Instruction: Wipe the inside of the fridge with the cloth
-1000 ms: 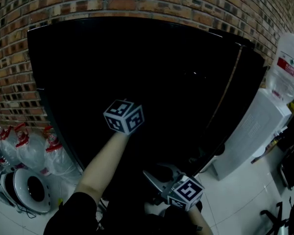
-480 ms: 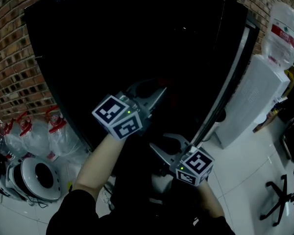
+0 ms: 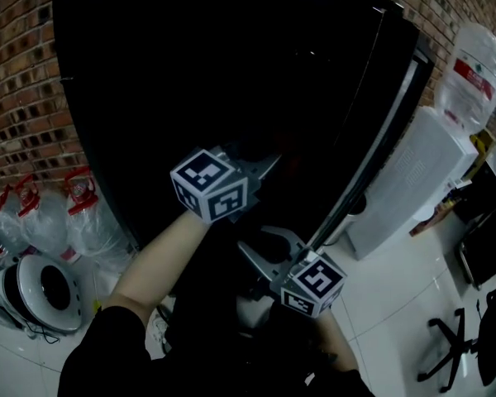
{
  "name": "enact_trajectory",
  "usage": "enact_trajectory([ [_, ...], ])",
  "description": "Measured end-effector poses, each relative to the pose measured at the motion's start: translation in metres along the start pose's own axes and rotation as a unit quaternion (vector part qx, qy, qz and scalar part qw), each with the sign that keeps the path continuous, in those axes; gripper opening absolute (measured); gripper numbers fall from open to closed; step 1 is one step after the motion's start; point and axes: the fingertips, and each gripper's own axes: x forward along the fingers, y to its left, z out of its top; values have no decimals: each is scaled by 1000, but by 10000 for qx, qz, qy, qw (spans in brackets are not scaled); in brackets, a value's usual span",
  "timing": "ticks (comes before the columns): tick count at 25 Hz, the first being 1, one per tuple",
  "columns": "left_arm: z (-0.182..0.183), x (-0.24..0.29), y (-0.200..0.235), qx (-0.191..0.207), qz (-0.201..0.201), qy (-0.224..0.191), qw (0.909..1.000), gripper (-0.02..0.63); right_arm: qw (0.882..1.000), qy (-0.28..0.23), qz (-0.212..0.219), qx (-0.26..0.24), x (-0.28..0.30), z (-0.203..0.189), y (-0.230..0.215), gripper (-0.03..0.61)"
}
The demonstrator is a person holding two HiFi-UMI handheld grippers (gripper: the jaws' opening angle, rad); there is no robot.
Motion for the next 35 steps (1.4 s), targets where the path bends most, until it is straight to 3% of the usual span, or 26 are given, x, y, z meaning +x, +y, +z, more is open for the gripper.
enact_trajectory([
  [11, -9, 14, 63, -30, 345, -289, 9990, 46, 9998, -44, -121, 128, 15, -9, -24, 104],
  [15, -18, 17, 83, 395, 581, -254, 9972, 46, 9997, -32, -75, 214, 20, -14, -28, 104],
  [35, -44, 33, 178, 505, 1347, -151, 9895, 46, 9993, 103, -64, 342, 40, -32, -46, 104],
])
